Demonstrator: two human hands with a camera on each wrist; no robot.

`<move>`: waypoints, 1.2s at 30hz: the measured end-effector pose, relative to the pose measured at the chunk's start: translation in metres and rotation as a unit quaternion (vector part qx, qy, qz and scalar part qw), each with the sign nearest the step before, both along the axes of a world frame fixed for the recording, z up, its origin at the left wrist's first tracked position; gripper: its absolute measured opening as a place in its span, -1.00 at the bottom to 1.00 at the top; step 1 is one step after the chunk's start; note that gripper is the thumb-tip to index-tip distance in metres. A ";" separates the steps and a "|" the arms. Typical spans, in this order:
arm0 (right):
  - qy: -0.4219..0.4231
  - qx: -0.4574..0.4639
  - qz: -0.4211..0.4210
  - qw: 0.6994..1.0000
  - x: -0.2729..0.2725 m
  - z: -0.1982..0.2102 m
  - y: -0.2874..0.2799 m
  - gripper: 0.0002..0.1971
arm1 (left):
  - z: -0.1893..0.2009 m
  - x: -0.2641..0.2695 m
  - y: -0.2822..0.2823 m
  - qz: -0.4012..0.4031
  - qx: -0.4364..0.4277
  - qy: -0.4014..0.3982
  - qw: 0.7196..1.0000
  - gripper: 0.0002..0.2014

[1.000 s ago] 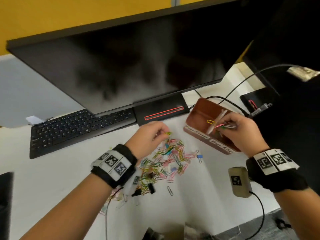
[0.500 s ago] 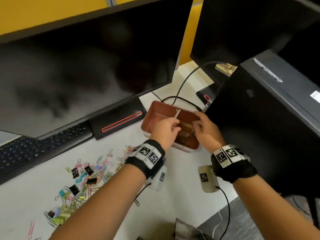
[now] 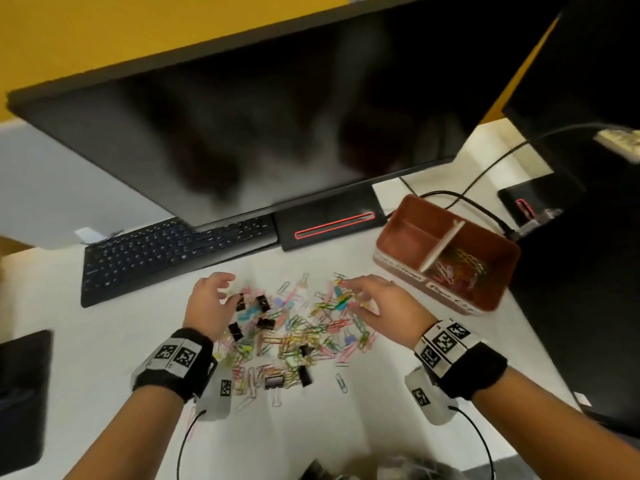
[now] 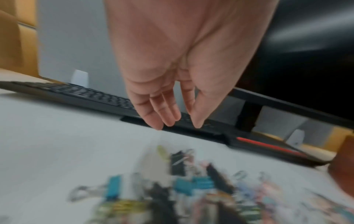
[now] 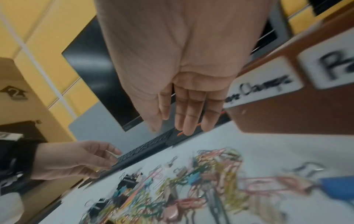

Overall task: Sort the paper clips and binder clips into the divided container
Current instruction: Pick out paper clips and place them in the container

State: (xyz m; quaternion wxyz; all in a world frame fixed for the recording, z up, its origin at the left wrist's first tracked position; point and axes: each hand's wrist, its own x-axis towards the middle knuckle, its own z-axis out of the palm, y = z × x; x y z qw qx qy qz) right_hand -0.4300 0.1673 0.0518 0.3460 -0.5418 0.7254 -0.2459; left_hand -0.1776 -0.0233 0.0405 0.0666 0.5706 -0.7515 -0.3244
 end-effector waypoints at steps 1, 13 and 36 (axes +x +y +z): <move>0.006 0.013 0.015 1.000 0.008 -0.003 -0.011 -0.60 | -0.005 0.011 -0.007 -0.010 0.000 -0.022 1.000 -0.69; 0.124 0.122 0.101 0.980 0.060 -0.039 -0.116 -0.45 | -0.045 0.026 -0.061 -0.190 0.015 -0.066 0.979 -0.66; 0.105 0.104 0.041 0.988 0.080 -0.046 -0.095 -0.83 | -0.035 0.047 -0.032 -0.137 0.020 -0.017 0.990 -0.95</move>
